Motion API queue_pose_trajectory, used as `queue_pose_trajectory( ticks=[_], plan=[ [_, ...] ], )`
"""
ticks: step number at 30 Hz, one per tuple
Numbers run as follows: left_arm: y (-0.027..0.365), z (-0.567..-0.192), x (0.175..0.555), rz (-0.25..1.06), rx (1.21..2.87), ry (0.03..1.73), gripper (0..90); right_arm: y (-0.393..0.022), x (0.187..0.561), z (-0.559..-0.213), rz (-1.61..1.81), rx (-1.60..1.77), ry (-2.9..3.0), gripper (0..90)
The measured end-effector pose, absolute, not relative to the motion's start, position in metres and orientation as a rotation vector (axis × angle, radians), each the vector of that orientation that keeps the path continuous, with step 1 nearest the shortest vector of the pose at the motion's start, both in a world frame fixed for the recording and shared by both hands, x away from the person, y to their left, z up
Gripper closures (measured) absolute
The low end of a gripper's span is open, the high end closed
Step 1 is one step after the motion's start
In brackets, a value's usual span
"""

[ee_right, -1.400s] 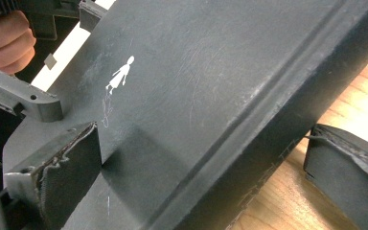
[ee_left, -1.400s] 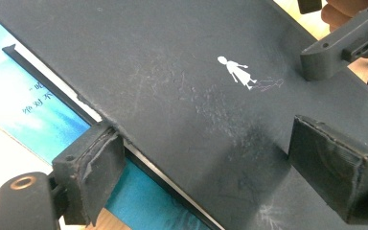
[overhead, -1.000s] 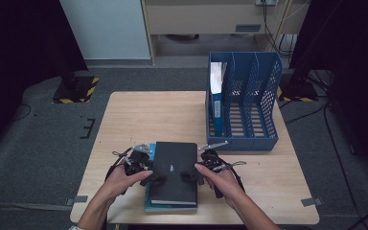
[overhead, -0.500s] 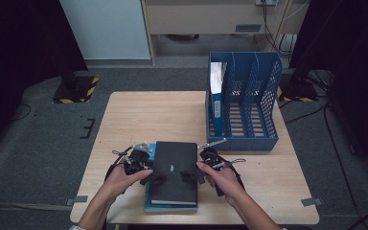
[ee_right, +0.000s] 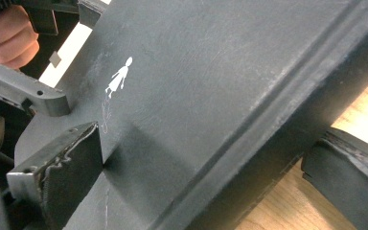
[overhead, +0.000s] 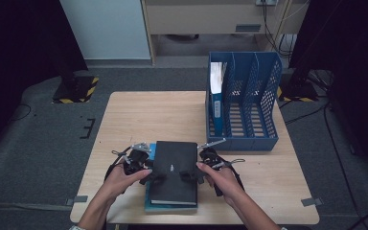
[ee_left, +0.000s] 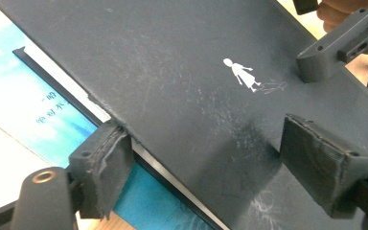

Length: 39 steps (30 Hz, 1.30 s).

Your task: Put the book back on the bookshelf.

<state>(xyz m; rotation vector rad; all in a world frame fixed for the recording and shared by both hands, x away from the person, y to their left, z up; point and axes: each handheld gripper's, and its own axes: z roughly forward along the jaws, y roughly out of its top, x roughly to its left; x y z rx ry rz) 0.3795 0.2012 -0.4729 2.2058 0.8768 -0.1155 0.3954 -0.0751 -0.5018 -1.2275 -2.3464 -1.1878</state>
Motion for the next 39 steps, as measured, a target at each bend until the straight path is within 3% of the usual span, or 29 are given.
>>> queue_pose_trajectory(
  ticks=[15,20,25,33,39],
  plan=[
    [0.216,-0.453,0.386,-0.076,2.183,0.895,33.1,-0.064,0.405,-0.464,-1.21,-1.203,-2.5,10.1],
    [0.222,-0.447,0.387,-0.059,2.143,0.904,42.3,-0.062,0.407,-0.453,-1.233,-1.194,-2.545,12.8],
    [0.225,-0.444,0.387,-0.06,2.146,0.898,43.9,-0.06,0.407,-0.448,-1.237,-1.178,-2.565,13.3],
    [0.23,-0.431,0.388,-0.019,2.109,0.892,54.3,-0.057,0.409,-0.435,-1.279,-1.17,-2.612,16.1],
    [0.231,-0.425,0.389,-0.002,2.131,0.899,55.7,-0.054,0.41,-0.427,-1.286,-1.144,-2.66,17.2]
  ],
)
